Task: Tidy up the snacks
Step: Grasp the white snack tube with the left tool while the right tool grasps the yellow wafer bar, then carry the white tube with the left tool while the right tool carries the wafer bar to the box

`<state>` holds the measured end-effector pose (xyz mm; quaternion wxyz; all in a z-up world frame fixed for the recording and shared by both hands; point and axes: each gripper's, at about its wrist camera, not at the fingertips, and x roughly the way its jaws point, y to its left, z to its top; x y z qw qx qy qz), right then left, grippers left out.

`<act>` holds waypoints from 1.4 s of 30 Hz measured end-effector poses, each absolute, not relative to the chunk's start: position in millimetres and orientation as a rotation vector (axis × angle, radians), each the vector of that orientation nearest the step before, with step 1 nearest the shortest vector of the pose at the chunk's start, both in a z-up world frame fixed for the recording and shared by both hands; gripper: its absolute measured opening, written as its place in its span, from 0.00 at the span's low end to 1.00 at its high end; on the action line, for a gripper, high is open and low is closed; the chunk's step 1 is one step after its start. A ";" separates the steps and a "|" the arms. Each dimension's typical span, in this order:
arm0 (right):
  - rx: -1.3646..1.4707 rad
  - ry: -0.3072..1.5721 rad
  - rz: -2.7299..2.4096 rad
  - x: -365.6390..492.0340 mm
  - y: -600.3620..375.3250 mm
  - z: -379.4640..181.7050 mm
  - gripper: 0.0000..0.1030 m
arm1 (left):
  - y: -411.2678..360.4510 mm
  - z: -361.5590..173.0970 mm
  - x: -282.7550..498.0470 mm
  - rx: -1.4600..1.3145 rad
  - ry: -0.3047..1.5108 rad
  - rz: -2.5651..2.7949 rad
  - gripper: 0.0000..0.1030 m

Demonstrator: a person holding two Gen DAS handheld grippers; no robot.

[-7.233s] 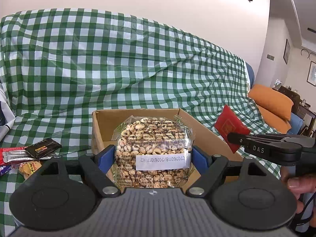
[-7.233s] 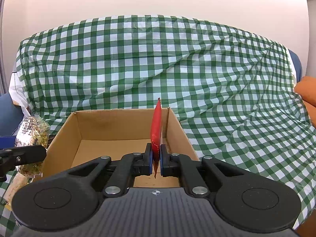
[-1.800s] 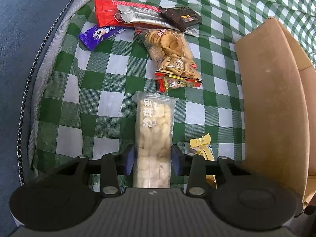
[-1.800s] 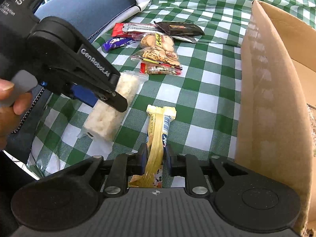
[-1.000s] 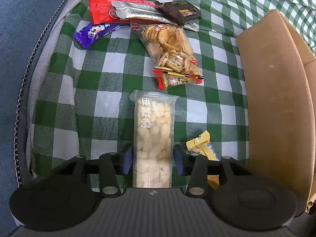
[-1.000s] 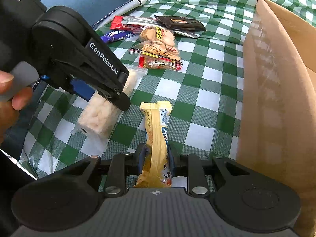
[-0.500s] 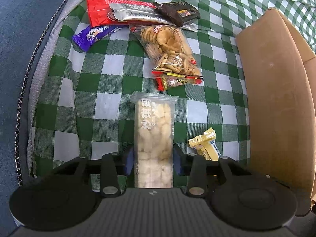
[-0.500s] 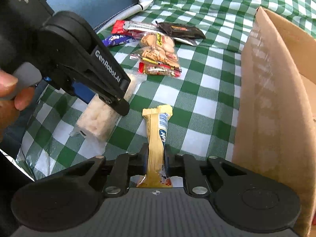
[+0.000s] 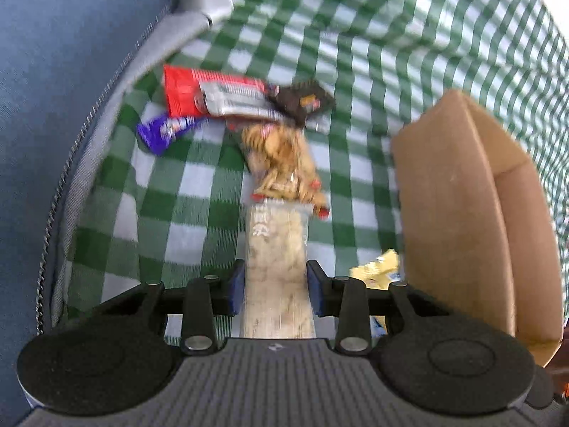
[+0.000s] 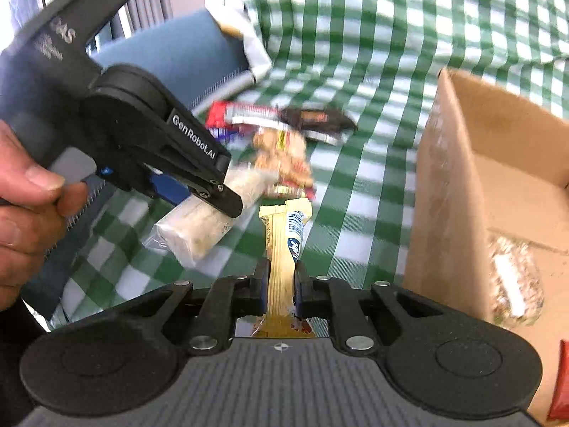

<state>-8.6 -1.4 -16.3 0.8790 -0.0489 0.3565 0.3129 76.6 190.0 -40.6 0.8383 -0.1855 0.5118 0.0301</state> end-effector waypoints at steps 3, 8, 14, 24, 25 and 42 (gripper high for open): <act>-0.084 0.674 0.656 -12.7 -9.3 -3.2 0.14 | 190.1 -30.3 73.5 -0.408 1.022 0.062 0.39; -0.028 0.563 0.686 -18.7 -30.0 26.4 0.14 | 182.6 -14.8 68.8 -0.402 0.929 0.045 0.39; 0.020 0.500 0.648 -10.3 -66.3 59.7 0.14 | 180.0 -3.3 63.3 -0.423 0.861 0.034 0.39; 0.005 0.377 0.412 20.3 -165.6 75.5 0.14 | 153.6 13.8 56.4 -0.352 0.756 -0.023 0.39; 0.024 0.392 0.385 22.5 -172.4 68.4 0.14 | 150.8 15.5 55.5 -0.348 0.745 -0.031 0.39; -0.066 0.436 0.159 14.0 -237.4 39.3 0.14 | 74.1 40.2 50.4 -0.303 0.547 -0.176 0.39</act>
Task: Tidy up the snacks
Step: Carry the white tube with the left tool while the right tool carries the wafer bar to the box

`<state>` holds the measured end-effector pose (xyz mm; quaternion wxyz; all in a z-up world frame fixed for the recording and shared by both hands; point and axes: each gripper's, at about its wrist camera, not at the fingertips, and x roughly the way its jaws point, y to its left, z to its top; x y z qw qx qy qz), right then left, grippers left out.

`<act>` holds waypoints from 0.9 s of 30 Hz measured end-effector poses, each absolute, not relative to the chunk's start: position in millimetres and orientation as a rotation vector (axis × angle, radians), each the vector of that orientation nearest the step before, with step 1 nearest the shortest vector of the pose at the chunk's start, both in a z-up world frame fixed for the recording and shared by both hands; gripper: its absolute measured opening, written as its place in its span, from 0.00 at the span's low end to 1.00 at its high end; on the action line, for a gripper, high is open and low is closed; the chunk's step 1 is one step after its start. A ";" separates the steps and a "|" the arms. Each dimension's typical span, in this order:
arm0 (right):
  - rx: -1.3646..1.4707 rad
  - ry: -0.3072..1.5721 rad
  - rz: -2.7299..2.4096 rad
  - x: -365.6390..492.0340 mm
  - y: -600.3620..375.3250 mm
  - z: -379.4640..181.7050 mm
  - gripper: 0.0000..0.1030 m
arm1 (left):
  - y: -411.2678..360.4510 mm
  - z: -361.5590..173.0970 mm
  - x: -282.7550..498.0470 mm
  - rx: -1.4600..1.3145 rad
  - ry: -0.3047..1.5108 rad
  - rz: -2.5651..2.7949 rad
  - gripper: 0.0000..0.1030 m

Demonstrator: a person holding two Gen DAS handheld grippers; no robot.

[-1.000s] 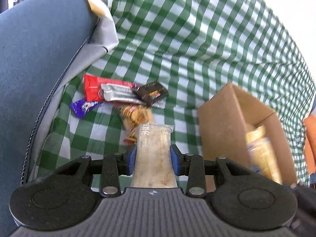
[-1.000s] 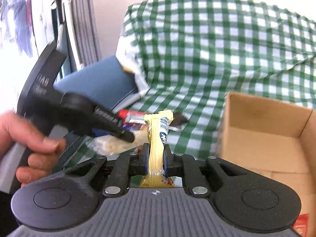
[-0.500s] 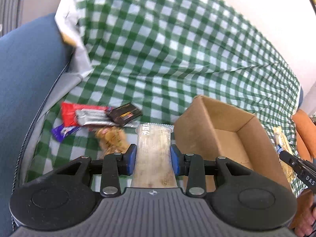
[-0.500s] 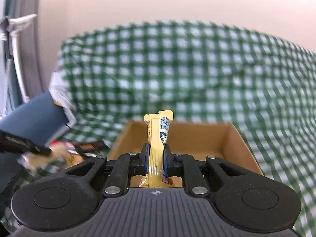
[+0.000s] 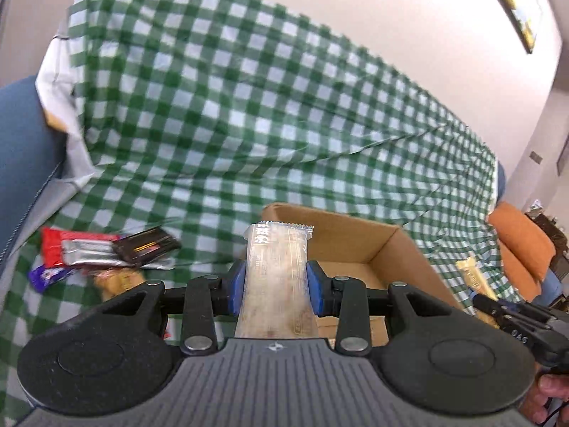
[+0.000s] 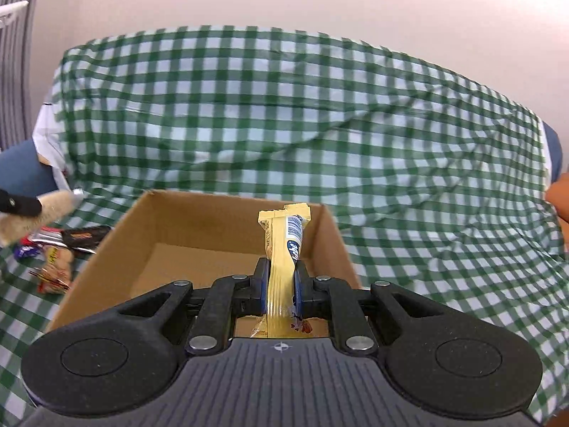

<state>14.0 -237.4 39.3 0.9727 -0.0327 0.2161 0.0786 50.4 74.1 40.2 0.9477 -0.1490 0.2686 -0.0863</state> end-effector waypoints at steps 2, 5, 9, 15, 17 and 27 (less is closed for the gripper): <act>-0.068 0.444 0.141 14.0 -240.9 37.1 0.14 | 66.8 40.5 49.8 -0.309 0.528 -0.194 0.39; -0.068 0.447 0.122 12.3 -245.5 36.5 0.14 | 54.2 39.8 48.8 -0.307 0.510 -0.214 0.39; -0.074 0.453 0.113 12.8 -245.6 34.6 0.14 | 40.0 39.4 46.5 -0.300 0.487 -0.263 0.39; -0.080 0.455 0.107 14.1 -242.4 33.6 0.14 | 29.8 40.1 40.2 -0.295 0.463 -0.319 0.39; -0.082 0.457 0.106 14.9 -241.8 33.0 0.14 | 27.8 40.2 39.1 -0.297 0.458 -0.343 0.39; -0.086 0.458 0.101 14.2 -240.6 33.5 0.14 | 7.5 37.8 33.4 -0.267 0.461 -0.469 0.39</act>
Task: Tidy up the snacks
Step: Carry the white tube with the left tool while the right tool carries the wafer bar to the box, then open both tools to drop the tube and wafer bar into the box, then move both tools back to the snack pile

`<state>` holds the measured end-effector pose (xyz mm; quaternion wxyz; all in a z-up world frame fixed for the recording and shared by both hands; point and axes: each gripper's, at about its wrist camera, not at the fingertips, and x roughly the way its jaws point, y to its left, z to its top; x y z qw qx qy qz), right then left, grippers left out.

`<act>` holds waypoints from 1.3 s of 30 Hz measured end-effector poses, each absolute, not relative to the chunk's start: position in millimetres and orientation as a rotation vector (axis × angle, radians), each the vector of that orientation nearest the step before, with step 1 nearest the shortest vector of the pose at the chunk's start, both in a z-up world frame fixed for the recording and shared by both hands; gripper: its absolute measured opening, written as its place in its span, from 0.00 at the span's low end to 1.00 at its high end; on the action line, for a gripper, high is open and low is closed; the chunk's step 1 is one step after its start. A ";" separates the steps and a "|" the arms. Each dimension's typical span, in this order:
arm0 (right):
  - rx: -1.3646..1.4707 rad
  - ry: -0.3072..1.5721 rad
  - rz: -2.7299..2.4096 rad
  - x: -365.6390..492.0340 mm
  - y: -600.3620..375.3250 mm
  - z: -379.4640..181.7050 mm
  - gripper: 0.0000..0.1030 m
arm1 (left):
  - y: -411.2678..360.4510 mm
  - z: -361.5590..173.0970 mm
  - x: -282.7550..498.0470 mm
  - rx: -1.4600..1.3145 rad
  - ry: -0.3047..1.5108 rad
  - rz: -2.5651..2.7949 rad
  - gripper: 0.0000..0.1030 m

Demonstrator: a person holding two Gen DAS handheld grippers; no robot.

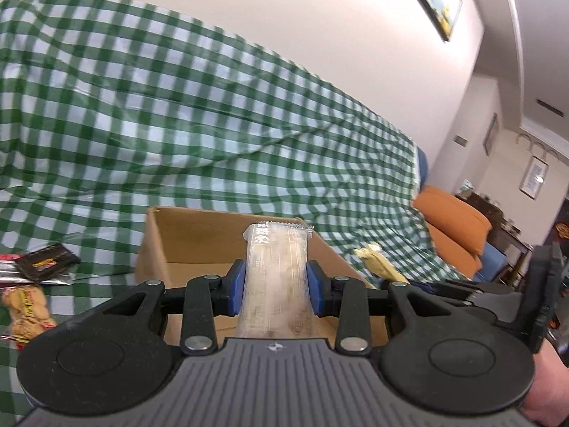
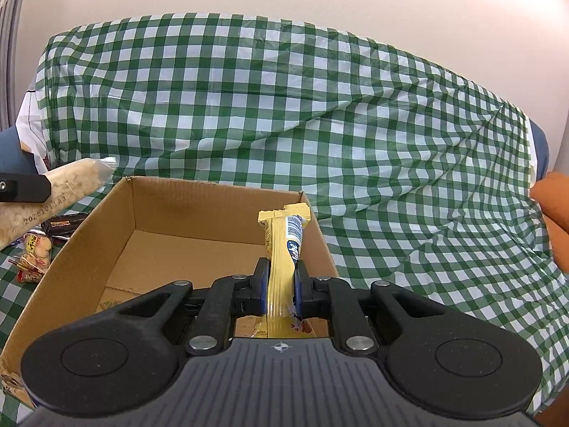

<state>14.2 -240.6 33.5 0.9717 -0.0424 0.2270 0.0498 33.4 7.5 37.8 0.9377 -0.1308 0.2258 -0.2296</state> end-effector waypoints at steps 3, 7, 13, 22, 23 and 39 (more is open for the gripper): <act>-0.087 0.461 0.102 15.3 -241.3 33.4 0.14 | 1.2 34.6 33.7 -0.293 0.489 -0.566 0.40; -0.085 0.453 0.095 16.1 -243.4 34.9 0.21 | -6.6 33.4 30.8 -0.258 0.492 -0.596 0.48; -0.069 0.456 0.070 19.6 -246.6 34.8 0.34 | 2.5 30.1 34.8 -0.269 0.515 -0.543 0.47; -0.074 0.460 0.081 19.0 -235.2 36.3 0.36 | 26.1 30.6 42.6 -0.250 0.540 -0.431 0.05; -0.072 0.460 0.083 18.8 -233.8 36.8 0.36 | 30.1 31.3 44.2 -0.253 0.538 -0.419 0.05; 0.004 0.422 0.212 24.3 -182.2 47.2 0.24 | 158.4 19.2 90.8 -0.457 0.648 -0.090 0.05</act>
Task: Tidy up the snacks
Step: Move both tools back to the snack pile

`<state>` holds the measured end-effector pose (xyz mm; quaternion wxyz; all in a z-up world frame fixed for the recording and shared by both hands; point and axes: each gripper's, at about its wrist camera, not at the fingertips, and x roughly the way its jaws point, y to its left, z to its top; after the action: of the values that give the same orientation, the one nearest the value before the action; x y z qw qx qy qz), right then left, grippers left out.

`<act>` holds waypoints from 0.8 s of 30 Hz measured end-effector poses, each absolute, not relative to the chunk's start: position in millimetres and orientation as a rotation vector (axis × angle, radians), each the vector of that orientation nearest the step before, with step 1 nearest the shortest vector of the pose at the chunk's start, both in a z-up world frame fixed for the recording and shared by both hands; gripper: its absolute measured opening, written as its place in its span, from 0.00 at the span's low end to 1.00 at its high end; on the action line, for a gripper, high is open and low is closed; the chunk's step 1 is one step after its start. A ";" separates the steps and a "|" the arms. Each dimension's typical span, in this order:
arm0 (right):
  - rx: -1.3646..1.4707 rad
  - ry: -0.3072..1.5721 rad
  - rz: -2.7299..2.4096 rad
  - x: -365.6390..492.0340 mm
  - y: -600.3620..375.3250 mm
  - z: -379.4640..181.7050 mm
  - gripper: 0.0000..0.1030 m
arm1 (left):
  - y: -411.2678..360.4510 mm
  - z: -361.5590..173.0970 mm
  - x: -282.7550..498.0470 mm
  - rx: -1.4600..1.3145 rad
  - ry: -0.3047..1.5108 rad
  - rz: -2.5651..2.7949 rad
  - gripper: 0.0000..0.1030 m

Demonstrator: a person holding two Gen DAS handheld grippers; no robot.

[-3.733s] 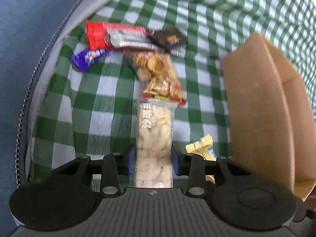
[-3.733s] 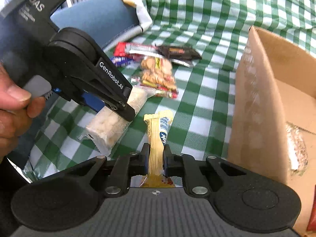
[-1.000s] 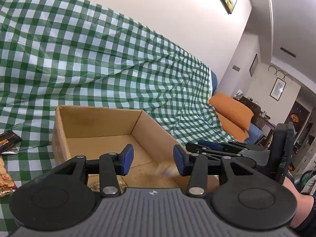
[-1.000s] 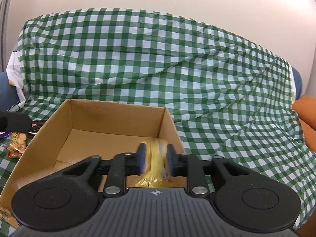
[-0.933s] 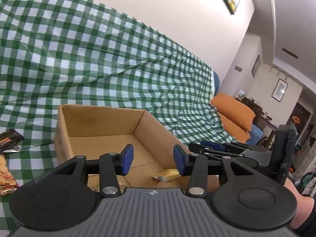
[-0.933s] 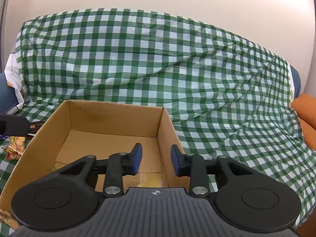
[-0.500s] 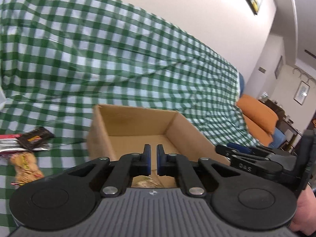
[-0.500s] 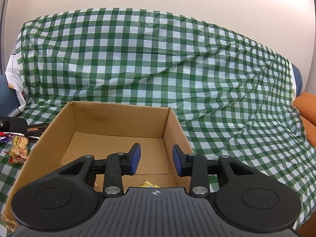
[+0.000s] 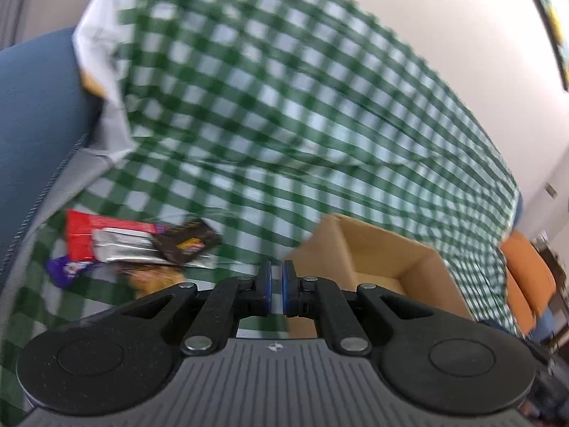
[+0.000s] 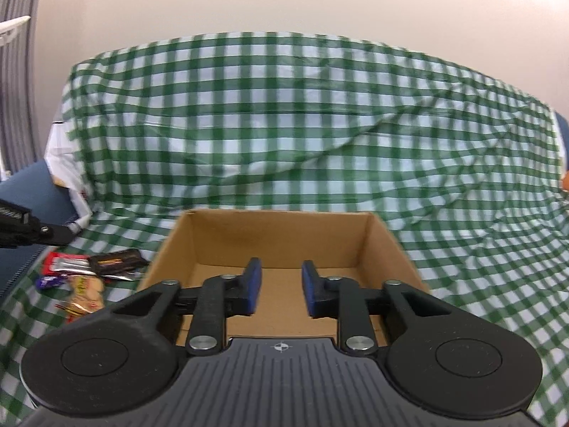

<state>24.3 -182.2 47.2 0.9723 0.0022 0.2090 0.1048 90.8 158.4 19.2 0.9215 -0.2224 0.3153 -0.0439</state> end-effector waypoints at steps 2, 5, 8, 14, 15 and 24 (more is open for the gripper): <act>-0.003 0.421 0.234 24.7 -171.9 47.5 0.24 | 174.9 16.2 97.1 -0.481 0.660 -0.056 0.05; -0.014 0.420 0.273 24.1 -154.6 48.2 0.23 | 197.3 12.0 103.1 -0.515 0.683 0.002 0.05; -0.032 0.433 0.317 24.9 -137.9 47.1 0.24 | 211.2 7.2 107.8 -0.531 0.714 0.038 0.05; -0.070 0.440 0.354 26.1 -108.8 40.9 0.24 | 228.6 0.1 116.2 -0.582 0.750 0.068 0.05; -0.075 0.441 0.358 26.6 -105.0 39.8 0.24 | 230.6 -1.8 117.2 -0.596 0.758 0.067 0.05; -0.153 0.400 0.386 22.9 -79.4 36.0 0.24 | 241.1 -12.3 125.9 -0.633 0.815 0.090 0.05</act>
<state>22.9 -79.4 36.0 0.9588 -0.0752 0.1971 0.1904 125.9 241.1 -12.3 0.8688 -0.3027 0.3894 0.0430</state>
